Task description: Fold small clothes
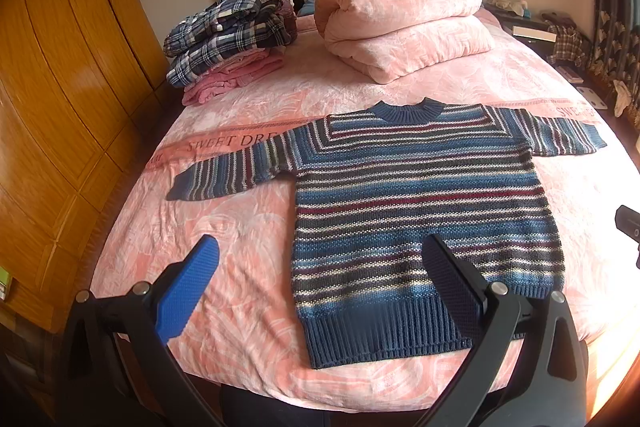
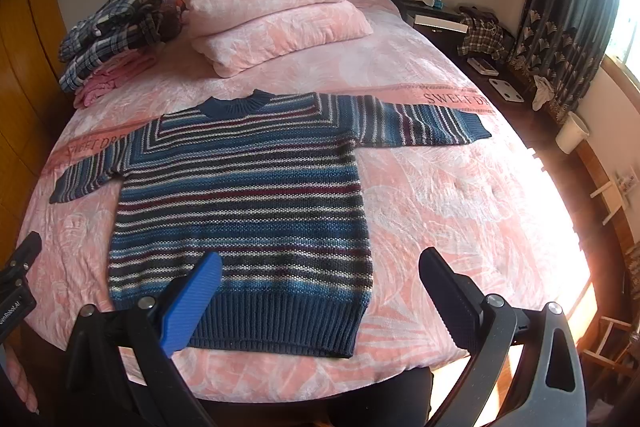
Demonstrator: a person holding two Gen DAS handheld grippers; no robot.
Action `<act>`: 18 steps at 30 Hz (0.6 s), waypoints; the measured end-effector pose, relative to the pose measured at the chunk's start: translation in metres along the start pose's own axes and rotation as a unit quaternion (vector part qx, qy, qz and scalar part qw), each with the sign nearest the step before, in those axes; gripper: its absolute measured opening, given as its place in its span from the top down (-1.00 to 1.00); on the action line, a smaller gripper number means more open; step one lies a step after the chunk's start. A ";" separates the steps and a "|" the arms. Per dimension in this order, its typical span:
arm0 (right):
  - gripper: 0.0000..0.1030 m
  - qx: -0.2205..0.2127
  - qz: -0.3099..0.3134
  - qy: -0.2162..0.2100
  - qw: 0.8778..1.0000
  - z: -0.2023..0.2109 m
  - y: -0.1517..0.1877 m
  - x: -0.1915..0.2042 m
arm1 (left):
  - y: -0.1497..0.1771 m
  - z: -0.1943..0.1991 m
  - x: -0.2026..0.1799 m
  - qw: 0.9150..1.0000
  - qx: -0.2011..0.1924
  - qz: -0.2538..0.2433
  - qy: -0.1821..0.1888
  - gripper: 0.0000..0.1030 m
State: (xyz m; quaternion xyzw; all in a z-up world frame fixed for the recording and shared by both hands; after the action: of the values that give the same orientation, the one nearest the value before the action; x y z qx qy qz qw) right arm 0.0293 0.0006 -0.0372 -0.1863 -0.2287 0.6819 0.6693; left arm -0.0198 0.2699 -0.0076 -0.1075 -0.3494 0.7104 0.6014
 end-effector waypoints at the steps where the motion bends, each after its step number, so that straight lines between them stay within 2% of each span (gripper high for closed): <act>1: -0.93 0.000 0.001 -0.001 1.000 -0.001 0.002 -0.002 | 0.000 0.000 0.000 1.000 0.000 0.000 0.000 -0.95; 18: -0.93 -0.008 0.002 -0.006 1.000 0.001 0.000 -0.002 | 0.001 0.000 0.003 1.000 0.000 0.000 -0.002 -0.95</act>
State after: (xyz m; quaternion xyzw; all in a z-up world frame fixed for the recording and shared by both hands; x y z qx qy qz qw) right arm 0.0289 -0.0019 -0.0368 -0.1881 -0.2375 0.6826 0.6651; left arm -0.0210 0.2727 -0.0074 -0.1060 -0.3507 0.7104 0.6010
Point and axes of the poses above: each gripper's, at about its wrist camera, not at the fingertips, and z roughly against the way its jaws point, x to its left, y to its underside, the point moved 5 cm from there along -z, roughly the way its jaws point, and after that the axes turned 4 degrees about -y, right-handed, at the moved point
